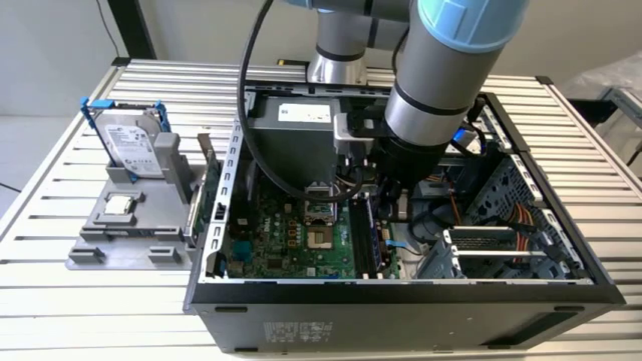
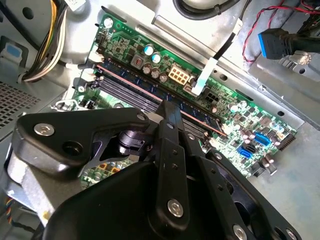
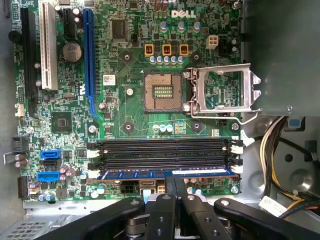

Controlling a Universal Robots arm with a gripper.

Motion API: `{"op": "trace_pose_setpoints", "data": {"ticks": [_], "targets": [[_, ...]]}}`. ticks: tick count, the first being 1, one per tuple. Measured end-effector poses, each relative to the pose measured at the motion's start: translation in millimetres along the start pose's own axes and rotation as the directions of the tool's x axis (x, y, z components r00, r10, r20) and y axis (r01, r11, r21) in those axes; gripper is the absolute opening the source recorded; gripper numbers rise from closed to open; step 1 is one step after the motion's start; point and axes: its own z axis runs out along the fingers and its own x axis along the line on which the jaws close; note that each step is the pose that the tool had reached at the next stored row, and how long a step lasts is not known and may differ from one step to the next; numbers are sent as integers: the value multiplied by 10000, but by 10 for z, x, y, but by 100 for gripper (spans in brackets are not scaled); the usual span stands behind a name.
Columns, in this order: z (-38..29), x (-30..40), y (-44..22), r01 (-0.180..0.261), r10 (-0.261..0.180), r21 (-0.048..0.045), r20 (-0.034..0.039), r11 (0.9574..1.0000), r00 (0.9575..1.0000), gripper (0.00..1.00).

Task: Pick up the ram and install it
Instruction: 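Press down the ram until it locks into place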

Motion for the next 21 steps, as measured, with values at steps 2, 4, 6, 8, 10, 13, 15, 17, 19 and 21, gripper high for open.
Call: {"op": "trace_pose_setpoints", "data": {"ticks": [2, 4, 6, 8, 10, 13, 15, 17, 19, 21], "targets": [[2, 0, 0, 0, 0, 0, 0, 10000, 10000, 0], [6, 0, 0, 0, 0, 1, 2, 10000, 10000, 0], [9, 1, 0, 0, 0, 0, 0, 10000, 10000, 0], [19, 1, -1, 1, -1, 1, 3, 10000, 10000, 0], [31, 1, -1, 0, 0, 1, 0, 10000, 10000, 0], [56, 2, -1, 1, -1, 1, 1, 10000, 10000, 0], [67, 3, -1, 1, -1, 0, 1, 10000, 10000, 0], [78, 3, -1, 0, 0, 0, 0, 10000, 10000, 0], [88, 4, -2, 1, -1, 0, -1, 10000, 10000, 0], [90, 4, -1, 1, -1, -1, -4, 10000, 10000, 0]]}}
